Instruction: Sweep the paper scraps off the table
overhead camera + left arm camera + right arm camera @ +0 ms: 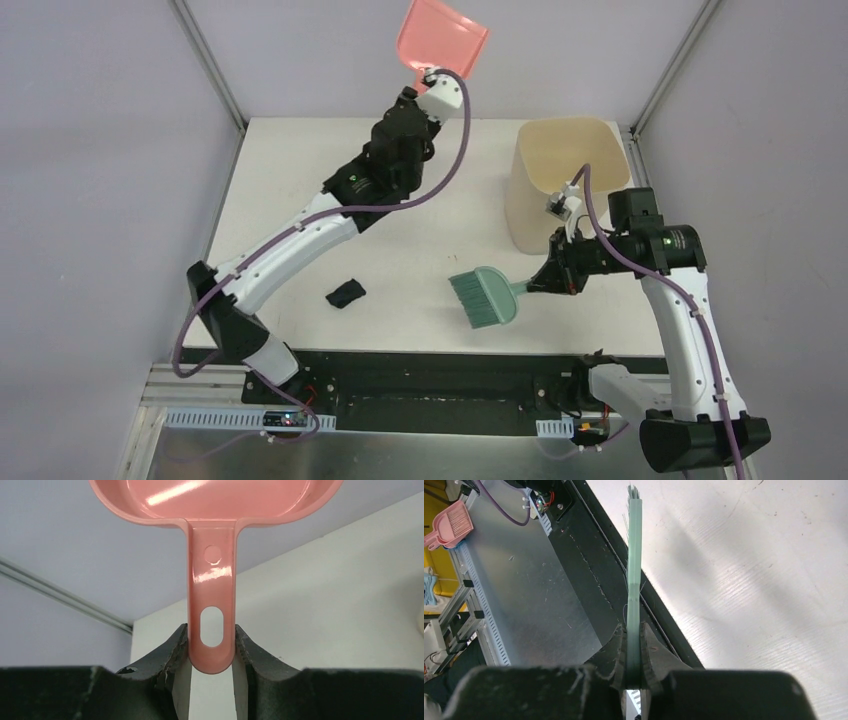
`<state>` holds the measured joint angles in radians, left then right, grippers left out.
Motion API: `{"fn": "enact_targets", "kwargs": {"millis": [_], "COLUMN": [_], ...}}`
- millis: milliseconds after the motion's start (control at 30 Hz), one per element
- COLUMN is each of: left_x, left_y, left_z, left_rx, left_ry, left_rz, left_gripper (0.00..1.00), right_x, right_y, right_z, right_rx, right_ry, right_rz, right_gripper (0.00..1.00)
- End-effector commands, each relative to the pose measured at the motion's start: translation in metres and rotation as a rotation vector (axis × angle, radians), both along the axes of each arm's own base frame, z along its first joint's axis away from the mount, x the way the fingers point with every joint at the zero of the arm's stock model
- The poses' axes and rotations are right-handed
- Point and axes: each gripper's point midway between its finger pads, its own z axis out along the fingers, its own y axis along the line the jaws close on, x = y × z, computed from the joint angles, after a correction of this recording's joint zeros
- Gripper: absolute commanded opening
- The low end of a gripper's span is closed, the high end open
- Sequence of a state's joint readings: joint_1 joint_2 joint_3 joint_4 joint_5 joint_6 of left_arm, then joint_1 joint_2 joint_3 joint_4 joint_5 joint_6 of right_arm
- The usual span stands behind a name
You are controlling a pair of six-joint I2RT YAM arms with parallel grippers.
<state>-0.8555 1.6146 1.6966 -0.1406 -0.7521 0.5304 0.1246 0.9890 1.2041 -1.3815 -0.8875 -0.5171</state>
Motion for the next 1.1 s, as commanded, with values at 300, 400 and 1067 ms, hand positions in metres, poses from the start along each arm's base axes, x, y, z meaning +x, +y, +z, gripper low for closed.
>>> {"fn": "enact_targets", "kwargs": {"millis": [300, 400, 1067], "left_x": [-0.111, -0.13, -0.191], "left_y": [0.156, 0.181, 0.313], "left_z": [-0.108, -0.133, -0.157], "left_rx": [-0.155, -0.193, -0.5], "left_ry": [0.448, 0.484, 0.145], "left_rz": [0.202, 0.249, 0.738], "left_gripper": [0.0, 0.0, 0.0], "right_x": [0.1, 0.11, 0.215], "right_y": [0.06, 0.09, 0.345], "right_z": [0.032, 0.021, -0.003], "right_rx": [0.073, 0.061, 0.419], "right_ry": [-0.095, -0.028, 0.257], "right_rz": [-0.11, -0.038, -0.037], "right_gripper": [0.0, 0.0, 0.0]}}
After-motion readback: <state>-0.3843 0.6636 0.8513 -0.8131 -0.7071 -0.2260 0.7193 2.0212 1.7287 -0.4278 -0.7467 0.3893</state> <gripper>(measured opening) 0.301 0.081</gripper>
